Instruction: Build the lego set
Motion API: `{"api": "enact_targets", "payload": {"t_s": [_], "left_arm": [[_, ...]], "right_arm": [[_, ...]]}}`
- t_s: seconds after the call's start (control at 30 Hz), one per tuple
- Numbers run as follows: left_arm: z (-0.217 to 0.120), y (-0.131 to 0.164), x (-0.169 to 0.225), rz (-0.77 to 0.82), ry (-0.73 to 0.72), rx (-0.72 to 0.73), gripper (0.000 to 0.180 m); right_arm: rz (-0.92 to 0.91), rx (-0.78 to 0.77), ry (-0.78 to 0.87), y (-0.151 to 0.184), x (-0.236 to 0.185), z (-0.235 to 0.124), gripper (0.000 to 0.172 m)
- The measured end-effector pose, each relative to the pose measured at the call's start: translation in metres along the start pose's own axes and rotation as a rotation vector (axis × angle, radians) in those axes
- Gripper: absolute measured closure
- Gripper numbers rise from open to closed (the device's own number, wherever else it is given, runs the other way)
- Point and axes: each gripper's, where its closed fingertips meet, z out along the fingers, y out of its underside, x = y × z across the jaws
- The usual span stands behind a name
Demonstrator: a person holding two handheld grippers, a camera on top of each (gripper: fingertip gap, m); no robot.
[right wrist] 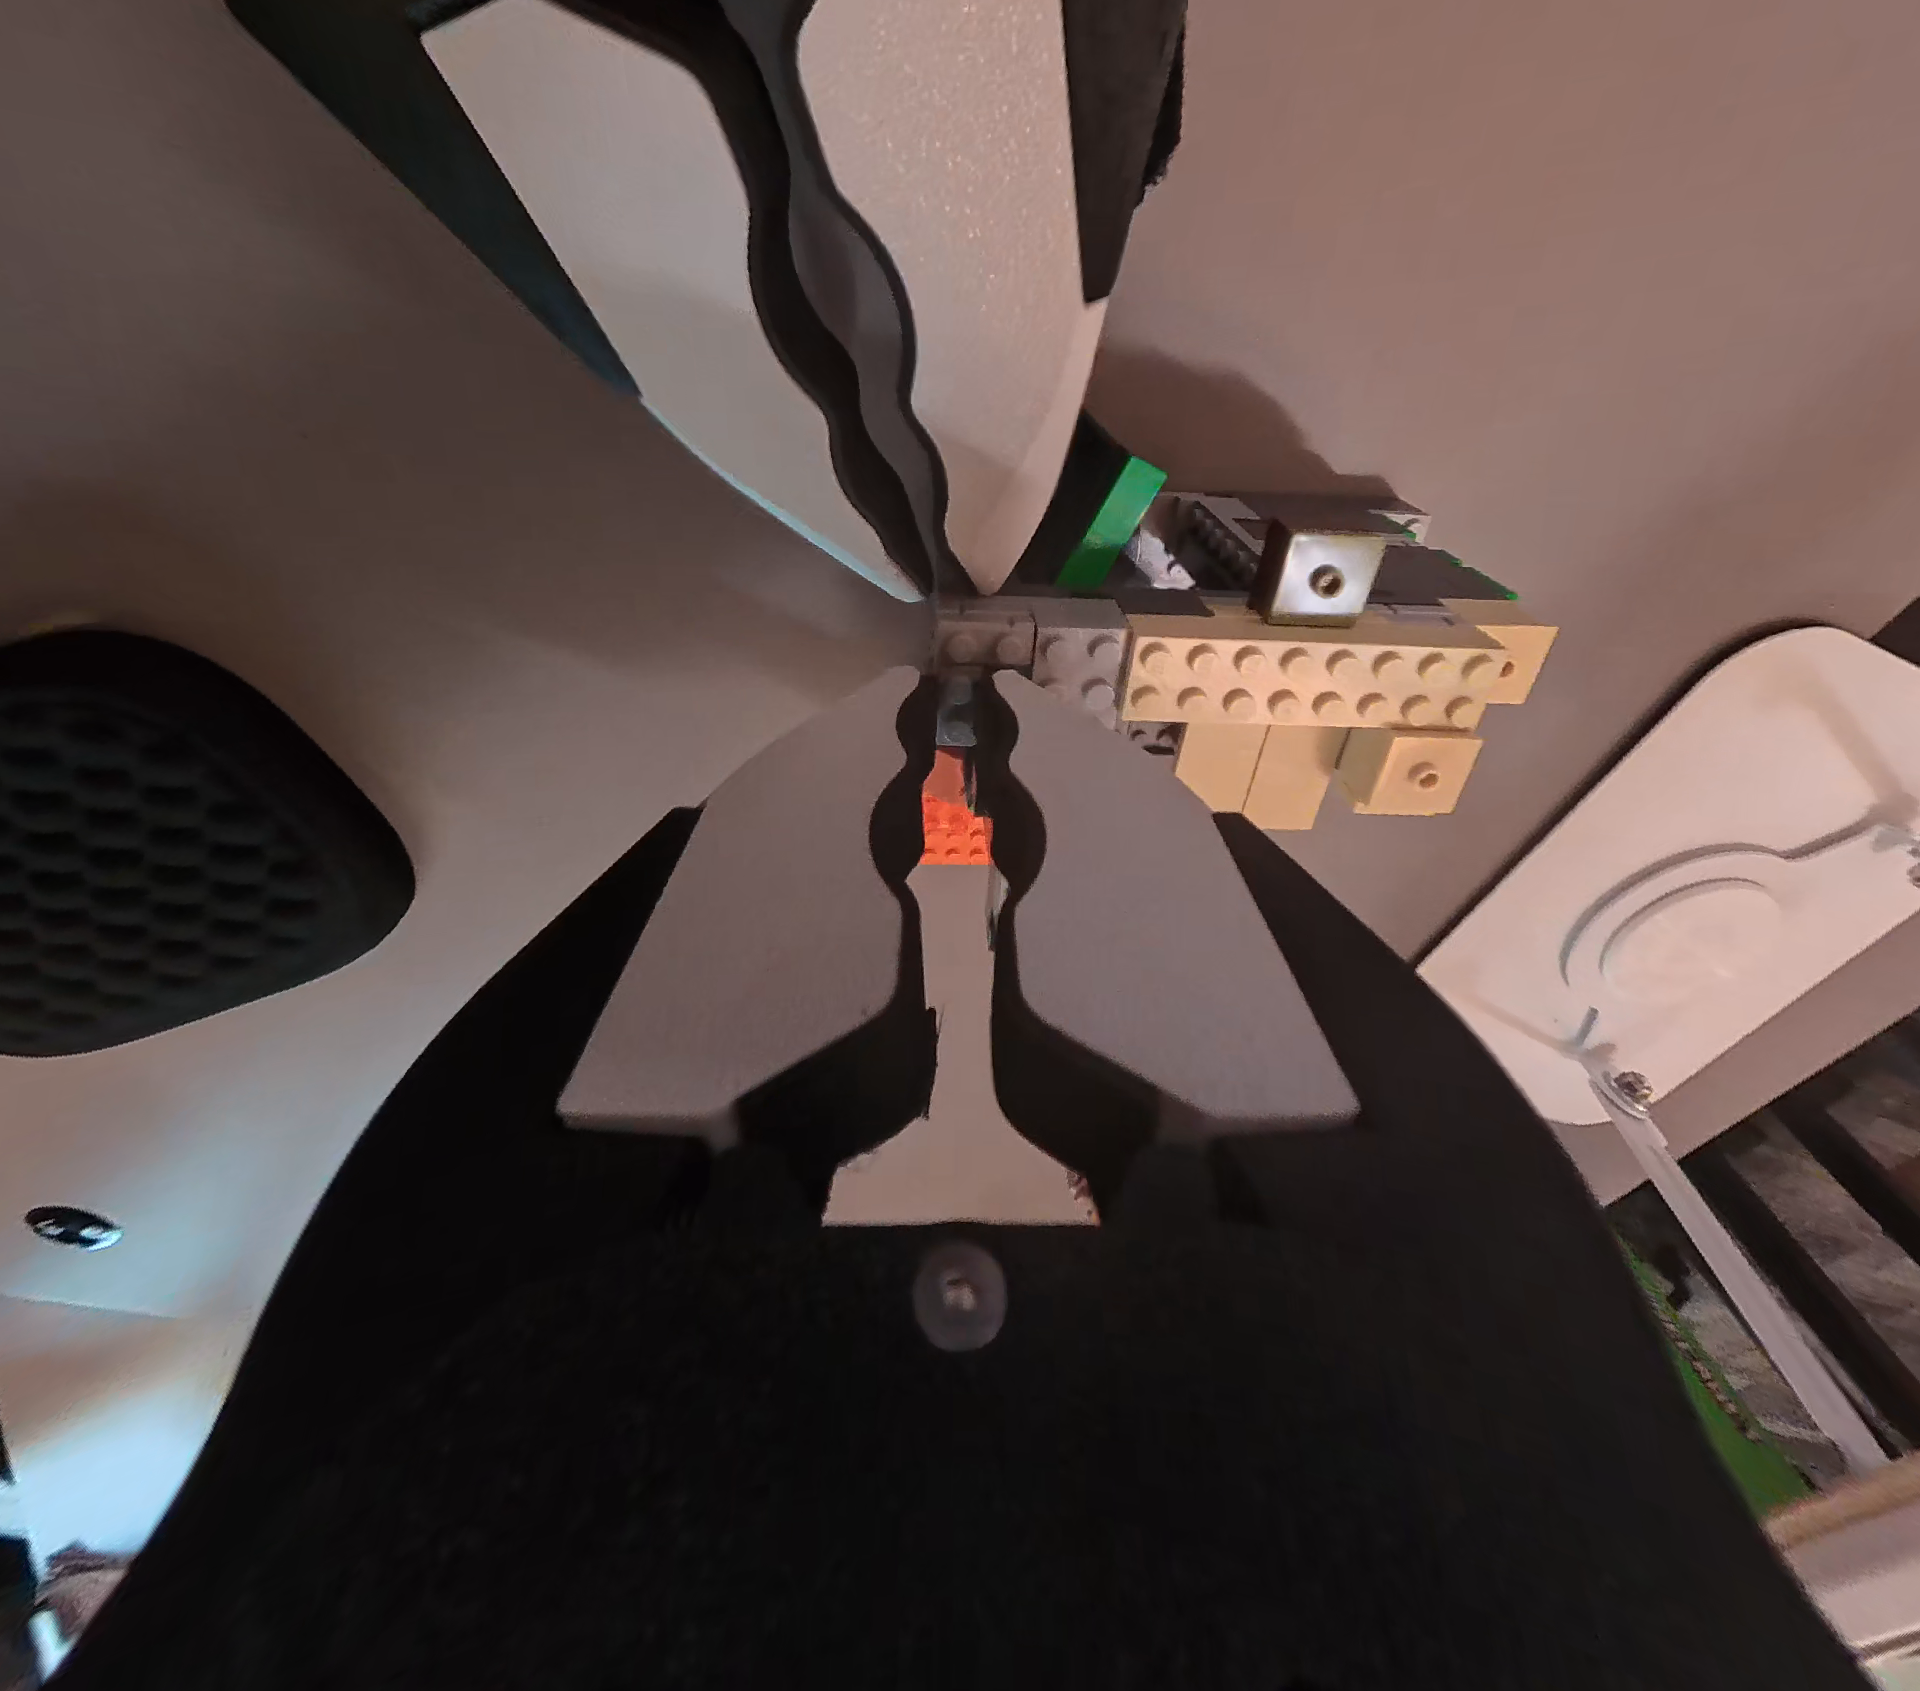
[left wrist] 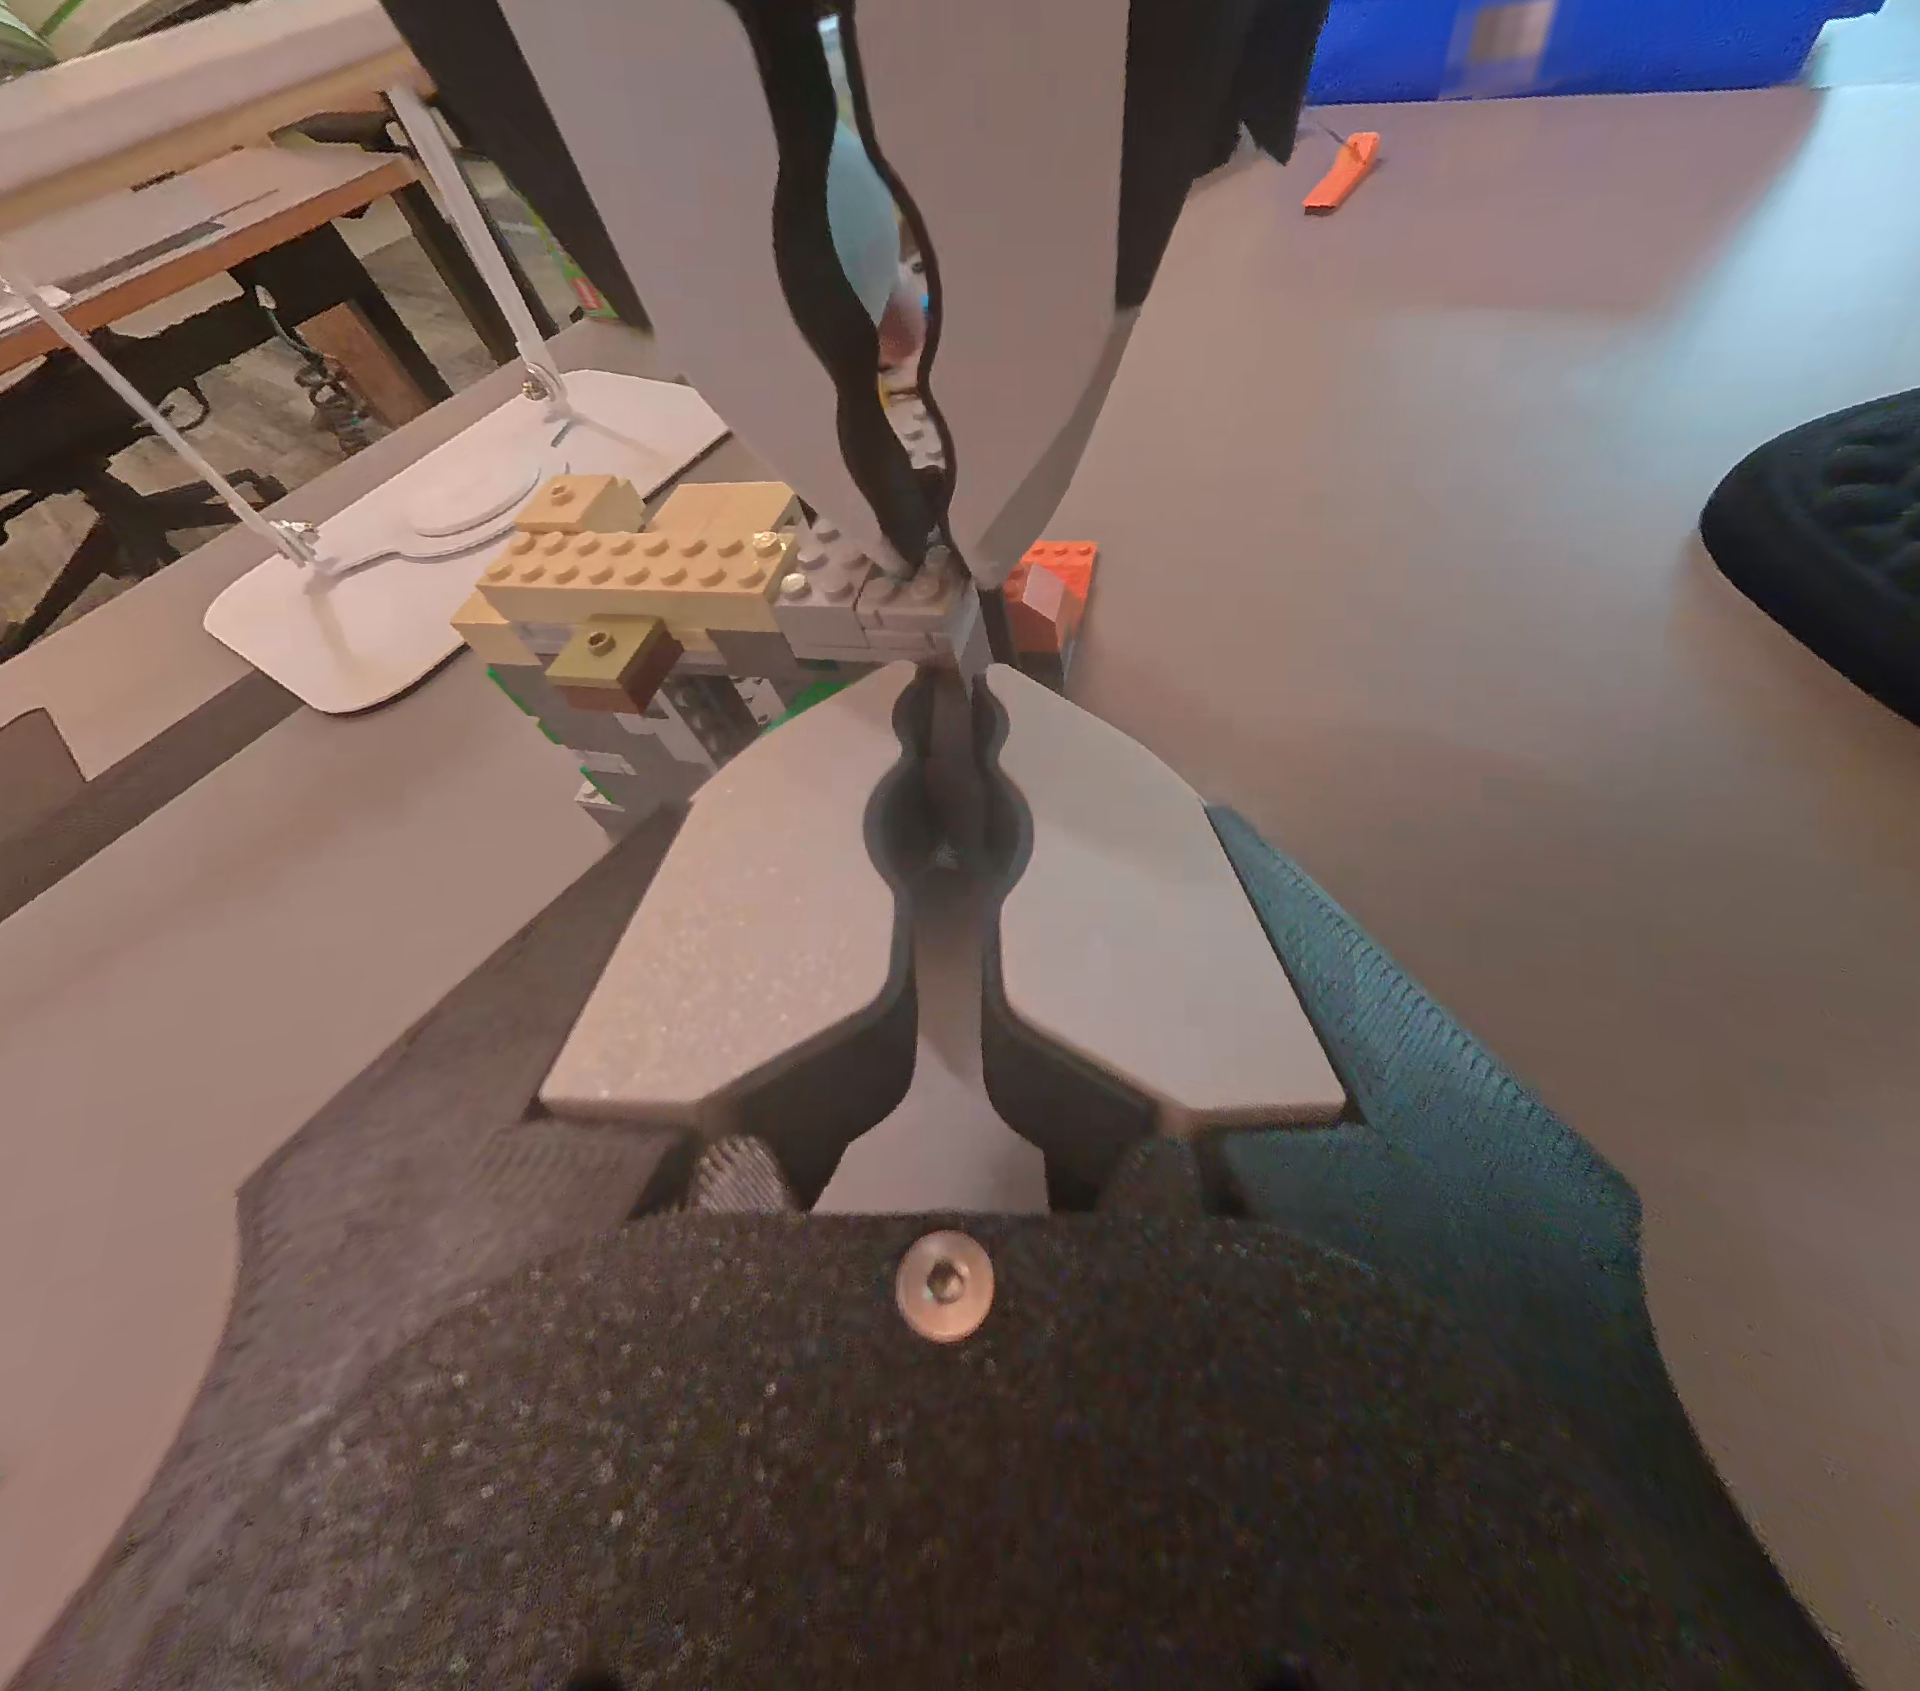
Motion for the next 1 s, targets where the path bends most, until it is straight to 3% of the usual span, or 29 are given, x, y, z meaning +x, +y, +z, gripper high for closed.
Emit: {"api": "enact_targets", "payload": {"t_s": [0.03,0.3,0.53,0.7,1.0], "left_arm": [[0.000,0.000,0.001,-0.004,0.005,0.004,0.173],[-0.002,0.001,-0.001,0.007,-0.022,0.022,0.172],[-0.001,-0.001,-0.001,0.018,-0.033,0.026,0.171],[0.001,-0.001,-0.001,0.027,-0.042,0.020,0.172],[0.001,-0.001,-0.002,0.023,-0.050,0.017,0.173]], "right_arm": [[-0.004,0.015,0.013,0.000,0.000,0.000,0.164],[0.124,0.292,0.097,0.001,0.008,-0.039,0.155],[0.168,0.447,0.147,0.000,-0.003,-0.021,0.155],[0.159,0.449,0.146,-0.005,-0.001,-0.008,0.160],[0.080,0.312,0.083,-0.006,0.002,-0.003,0.165]]}}
